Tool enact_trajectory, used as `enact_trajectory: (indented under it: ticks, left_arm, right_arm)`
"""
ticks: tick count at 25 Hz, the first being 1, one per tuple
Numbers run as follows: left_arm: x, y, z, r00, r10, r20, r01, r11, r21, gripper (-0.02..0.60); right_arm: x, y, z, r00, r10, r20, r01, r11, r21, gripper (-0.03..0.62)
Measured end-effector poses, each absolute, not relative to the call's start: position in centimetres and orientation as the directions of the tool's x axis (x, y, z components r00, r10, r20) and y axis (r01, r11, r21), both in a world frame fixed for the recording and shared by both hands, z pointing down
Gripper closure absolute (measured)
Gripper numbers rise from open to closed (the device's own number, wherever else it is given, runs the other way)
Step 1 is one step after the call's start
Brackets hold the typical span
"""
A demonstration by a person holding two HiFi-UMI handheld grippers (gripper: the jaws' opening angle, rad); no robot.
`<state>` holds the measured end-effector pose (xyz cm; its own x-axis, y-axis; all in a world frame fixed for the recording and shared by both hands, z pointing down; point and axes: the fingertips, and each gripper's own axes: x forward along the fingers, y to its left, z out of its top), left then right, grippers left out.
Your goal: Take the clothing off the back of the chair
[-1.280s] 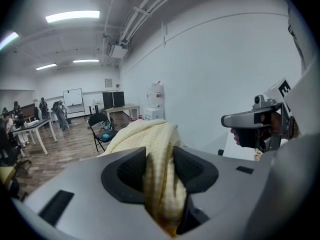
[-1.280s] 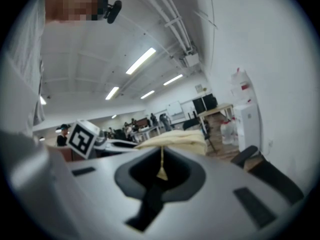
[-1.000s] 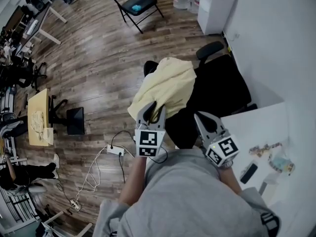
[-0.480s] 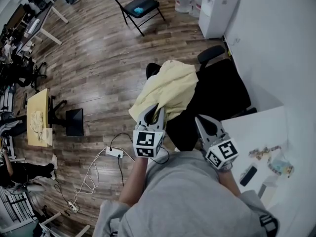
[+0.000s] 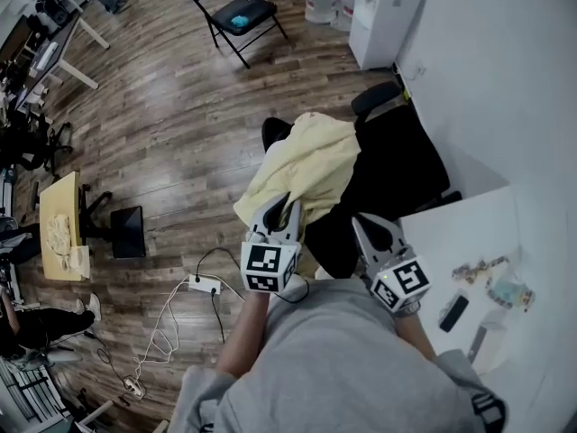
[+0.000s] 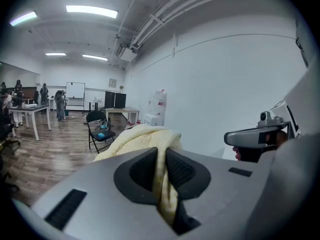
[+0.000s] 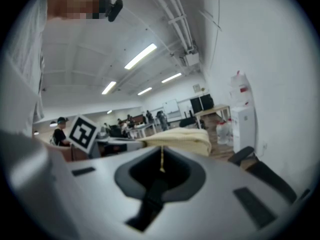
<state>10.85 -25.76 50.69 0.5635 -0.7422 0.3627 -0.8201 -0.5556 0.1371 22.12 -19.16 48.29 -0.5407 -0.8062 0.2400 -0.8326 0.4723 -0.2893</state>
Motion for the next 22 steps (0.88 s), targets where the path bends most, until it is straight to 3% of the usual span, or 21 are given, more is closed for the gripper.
enact_trajectory:
  ticks: [22]
  left_arm:
    - [9.5, -25.1, 47.9, 0.705, -0.652, 0.281, -0.704, -0.692, 0.160, 0.518]
  right_arm:
    - [19.5, -16.1, 47.7, -0.397, -0.883, 0.248, -0.903, 0.329, -0.275, 0.559]
